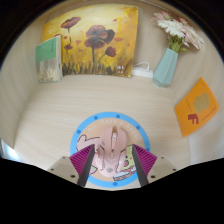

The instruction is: Arrange mouse

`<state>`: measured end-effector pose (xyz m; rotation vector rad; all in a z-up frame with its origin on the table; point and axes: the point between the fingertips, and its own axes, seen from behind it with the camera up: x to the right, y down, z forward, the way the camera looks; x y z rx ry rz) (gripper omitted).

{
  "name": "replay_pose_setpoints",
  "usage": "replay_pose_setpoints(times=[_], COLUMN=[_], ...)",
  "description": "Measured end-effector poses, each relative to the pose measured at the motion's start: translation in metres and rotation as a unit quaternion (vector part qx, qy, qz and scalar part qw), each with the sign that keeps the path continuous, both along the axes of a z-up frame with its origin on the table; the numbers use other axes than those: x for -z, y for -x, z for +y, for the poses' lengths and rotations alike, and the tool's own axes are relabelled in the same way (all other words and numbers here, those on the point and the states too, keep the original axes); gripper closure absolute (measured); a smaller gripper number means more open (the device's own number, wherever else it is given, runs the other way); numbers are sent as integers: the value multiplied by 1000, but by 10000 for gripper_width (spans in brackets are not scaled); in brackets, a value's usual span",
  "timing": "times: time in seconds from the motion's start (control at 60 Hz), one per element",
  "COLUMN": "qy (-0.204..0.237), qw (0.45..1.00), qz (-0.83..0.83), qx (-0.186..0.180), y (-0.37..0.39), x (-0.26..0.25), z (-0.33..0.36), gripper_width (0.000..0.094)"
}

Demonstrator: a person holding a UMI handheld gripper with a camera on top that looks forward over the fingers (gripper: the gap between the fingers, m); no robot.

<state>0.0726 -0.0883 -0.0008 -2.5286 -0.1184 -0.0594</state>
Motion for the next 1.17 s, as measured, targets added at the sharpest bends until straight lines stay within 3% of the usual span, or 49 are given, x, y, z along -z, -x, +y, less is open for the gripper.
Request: replay_pose_setpoints(times=[0.35, 0.533, 1.167], qy=[-121, -170, -183], qw=[992, 985, 982], qz=[18, 35, 44], qx=[13, 20, -1], y=[39, 61, 118], x=[-165, -220, -239], z=[-22, -53, -118], gripper_width=[197, 199, 198])
